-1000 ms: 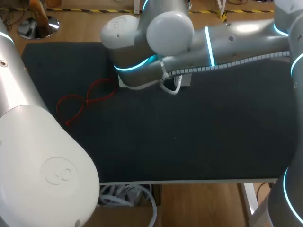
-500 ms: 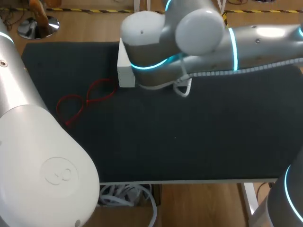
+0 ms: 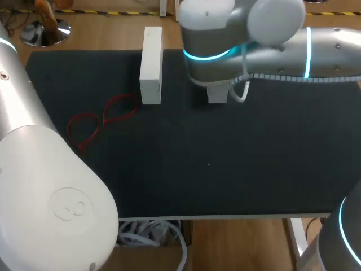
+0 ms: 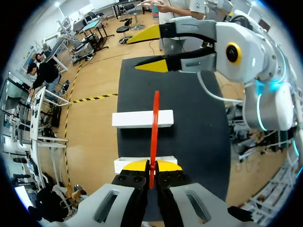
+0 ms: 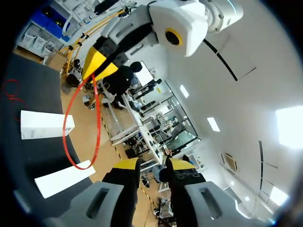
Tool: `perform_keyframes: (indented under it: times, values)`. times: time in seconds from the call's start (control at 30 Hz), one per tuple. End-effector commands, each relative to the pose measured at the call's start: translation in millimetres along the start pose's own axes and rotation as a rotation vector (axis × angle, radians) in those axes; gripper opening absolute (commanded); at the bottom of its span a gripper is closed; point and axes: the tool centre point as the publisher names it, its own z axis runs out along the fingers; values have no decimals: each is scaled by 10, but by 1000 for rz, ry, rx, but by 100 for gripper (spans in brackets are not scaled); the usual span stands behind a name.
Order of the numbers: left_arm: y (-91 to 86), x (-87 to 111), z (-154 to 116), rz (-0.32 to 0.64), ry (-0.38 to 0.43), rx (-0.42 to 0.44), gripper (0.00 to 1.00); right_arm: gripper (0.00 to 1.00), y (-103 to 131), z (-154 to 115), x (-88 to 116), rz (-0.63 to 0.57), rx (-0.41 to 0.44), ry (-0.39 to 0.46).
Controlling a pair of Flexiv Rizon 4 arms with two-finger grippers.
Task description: Grab the tape and strap the tape.
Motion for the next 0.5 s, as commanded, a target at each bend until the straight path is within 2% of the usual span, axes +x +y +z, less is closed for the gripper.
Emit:
perform_keyframes:
  times: [0.03, 0.1, 0.13, 0.17, 0.5]
  values:
    - [-4, -2, -12, 0, 2, -4, 0, 23, -73, 43, -60, 1, -40, 56]
    - [-4, -2, -12, 0, 2, -4, 0, 30, -78, 58, -44, -4, -61, 75]
    - [-4, -2, -12, 0, 2, -4, 0, 47, -70, 66, -35, 12, -75, 90]
    - [-4, -2, -12, 0, 2, -4, 0, 100, -66, 71, -30, 33, -75, 103]
    - [-4, -2, -12, 0, 2, -4, 0, 100, -66, 71, -30, 33, -75, 103]
